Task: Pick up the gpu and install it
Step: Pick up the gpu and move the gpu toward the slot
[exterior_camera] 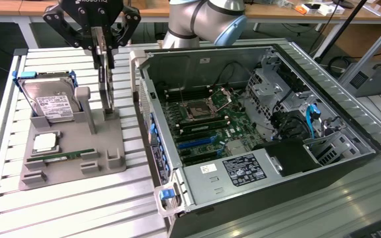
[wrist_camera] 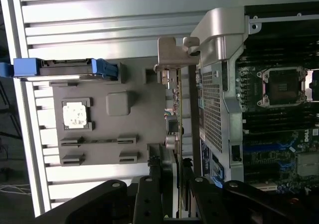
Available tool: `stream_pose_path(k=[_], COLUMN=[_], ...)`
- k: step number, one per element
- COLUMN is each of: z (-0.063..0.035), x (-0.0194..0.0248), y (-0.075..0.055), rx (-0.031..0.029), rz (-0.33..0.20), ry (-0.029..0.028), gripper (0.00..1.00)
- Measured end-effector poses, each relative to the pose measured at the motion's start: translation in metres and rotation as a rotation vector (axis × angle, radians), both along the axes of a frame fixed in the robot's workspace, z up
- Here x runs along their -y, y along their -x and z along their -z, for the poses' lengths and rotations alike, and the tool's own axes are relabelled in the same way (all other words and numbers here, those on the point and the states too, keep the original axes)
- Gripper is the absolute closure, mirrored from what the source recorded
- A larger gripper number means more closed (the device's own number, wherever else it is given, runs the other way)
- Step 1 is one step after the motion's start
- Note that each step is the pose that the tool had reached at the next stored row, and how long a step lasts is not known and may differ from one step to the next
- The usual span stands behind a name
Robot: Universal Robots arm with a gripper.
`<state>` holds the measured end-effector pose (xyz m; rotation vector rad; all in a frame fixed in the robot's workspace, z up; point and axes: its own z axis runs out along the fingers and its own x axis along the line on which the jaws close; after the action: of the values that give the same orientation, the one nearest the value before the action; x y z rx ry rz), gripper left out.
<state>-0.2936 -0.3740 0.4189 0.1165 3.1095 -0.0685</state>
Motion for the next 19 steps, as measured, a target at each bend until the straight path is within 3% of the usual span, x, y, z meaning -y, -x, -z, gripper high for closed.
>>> stream_pose_path(k=[8, 14, 19], z=[0.0000, 0.0000, 0.0000], x=[0.0009, 0.0017, 0.0054], y=[-0.005, -0.010, -0.017], rx=[0.0000, 0.0000, 0.0000], rz=[0.000, 0.000, 0.000], ry=[0.0094, 0.0126, 0.0155], gripper=[0.73, 0.73, 0.73])
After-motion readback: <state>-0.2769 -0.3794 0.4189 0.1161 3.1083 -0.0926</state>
